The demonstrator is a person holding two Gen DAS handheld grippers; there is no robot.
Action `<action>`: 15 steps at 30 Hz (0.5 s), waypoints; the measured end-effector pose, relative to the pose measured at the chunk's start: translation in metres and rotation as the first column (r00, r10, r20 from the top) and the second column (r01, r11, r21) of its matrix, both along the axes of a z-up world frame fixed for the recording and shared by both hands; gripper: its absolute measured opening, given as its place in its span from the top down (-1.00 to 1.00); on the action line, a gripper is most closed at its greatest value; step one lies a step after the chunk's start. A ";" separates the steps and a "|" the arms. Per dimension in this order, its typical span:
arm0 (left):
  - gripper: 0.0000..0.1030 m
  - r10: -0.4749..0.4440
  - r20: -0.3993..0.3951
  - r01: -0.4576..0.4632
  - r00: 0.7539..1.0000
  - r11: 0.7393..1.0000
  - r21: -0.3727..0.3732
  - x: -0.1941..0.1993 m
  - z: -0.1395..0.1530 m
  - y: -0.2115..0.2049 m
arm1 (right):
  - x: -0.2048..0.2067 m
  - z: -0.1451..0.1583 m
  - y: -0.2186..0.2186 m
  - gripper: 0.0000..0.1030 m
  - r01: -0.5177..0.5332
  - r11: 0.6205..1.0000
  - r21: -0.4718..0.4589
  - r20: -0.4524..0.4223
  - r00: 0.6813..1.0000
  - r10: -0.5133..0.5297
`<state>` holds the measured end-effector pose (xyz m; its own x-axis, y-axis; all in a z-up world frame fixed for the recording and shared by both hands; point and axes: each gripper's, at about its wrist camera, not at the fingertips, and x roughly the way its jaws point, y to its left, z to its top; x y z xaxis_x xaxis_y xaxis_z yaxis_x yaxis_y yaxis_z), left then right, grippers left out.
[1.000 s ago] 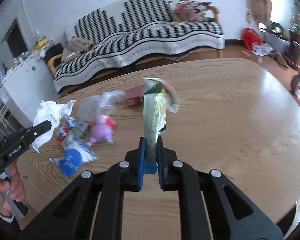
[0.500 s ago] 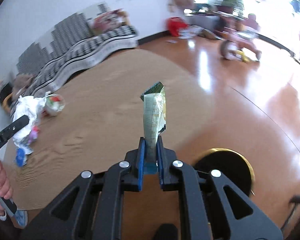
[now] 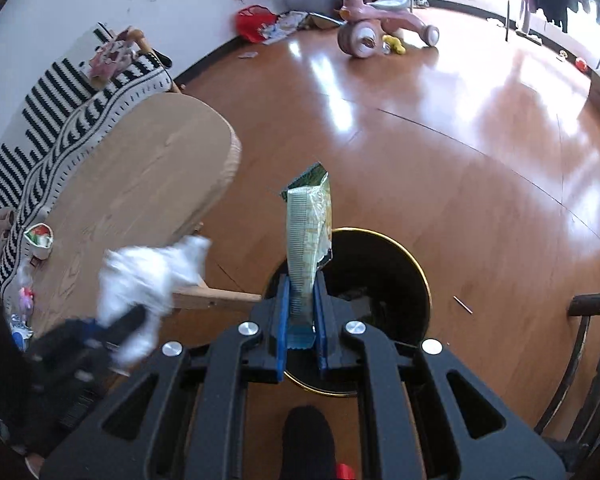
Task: Collect trash
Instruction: 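Carry both items to the black bin and open the left tool to drop tissue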
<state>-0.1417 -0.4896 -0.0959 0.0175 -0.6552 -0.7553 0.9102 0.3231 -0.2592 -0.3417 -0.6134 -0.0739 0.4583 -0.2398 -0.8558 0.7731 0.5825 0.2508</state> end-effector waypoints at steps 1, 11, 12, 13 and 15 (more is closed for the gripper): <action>0.71 -0.010 -0.018 0.010 1.000 1.000 0.013 -0.003 -0.010 -0.007 | 0.002 -0.001 0.000 0.77 -0.001 1.000 0.002 -0.007 1.000 0.001; 0.70 -0.046 -0.081 0.052 0.996 0.996 0.078 -0.022 -0.063 -0.034 | -0.003 -0.011 -0.008 0.77 -0.002 0.999 0.046 -0.018 1.000 0.003; 0.70 -0.049 -0.084 0.055 0.995 0.995 0.080 -0.022 -0.065 -0.036 | -0.004 -0.011 -0.009 0.77 -0.001 0.999 0.048 -0.017 1.000 0.002; 0.70 -0.052 -0.088 0.059 0.995 0.995 0.081 -0.022 -0.066 -0.037 | -0.004 -0.011 -0.010 0.77 0.000 0.999 0.049 -0.015 1.000 0.001; 0.70 -0.058 -0.089 0.065 0.994 0.995 0.081 -0.021 -0.068 -0.038 | -0.005 -0.011 -0.012 0.77 0.003 0.999 0.053 -0.010 1.000 -0.003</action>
<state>-0.1623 -0.5274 -0.1637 -0.0887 -0.5877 -0.8042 0.9044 0.2907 -0.3122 -0.3466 -0.6258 -0.0853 0.4488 -0.1954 -0.8720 0.7775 0.5664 0.2732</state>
